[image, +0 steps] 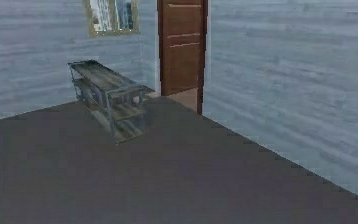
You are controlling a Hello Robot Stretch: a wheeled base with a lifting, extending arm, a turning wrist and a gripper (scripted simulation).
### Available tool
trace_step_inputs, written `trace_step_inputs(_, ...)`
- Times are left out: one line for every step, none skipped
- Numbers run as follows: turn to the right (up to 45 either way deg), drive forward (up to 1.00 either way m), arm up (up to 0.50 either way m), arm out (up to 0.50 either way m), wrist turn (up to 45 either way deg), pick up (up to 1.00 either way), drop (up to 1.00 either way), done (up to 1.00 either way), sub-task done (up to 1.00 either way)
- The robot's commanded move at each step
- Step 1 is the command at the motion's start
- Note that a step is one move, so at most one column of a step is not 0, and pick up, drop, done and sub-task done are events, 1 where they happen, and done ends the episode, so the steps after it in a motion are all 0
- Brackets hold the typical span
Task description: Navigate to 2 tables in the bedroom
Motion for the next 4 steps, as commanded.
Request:
trace_step_inputs(0.0, 1.00, 0.00, 0.00, 0.0, 0.00, 0.00, 0.00, 0.00)
trace_step_inputs(0.0, 1.00, 0.00, 0.00, 0.0, 0.00, 0.00, 0.00, 0.00)
trace_step_inputs(9.0, 0.00, 0.00, 0.00, 0.0, 0.00, 0.00, 0.00, 0.00)
trace_step_inputs(0.0, 0.30, 0.00, 0.00, 0.0, 0.00, 0.00, 0.00, 0.00)
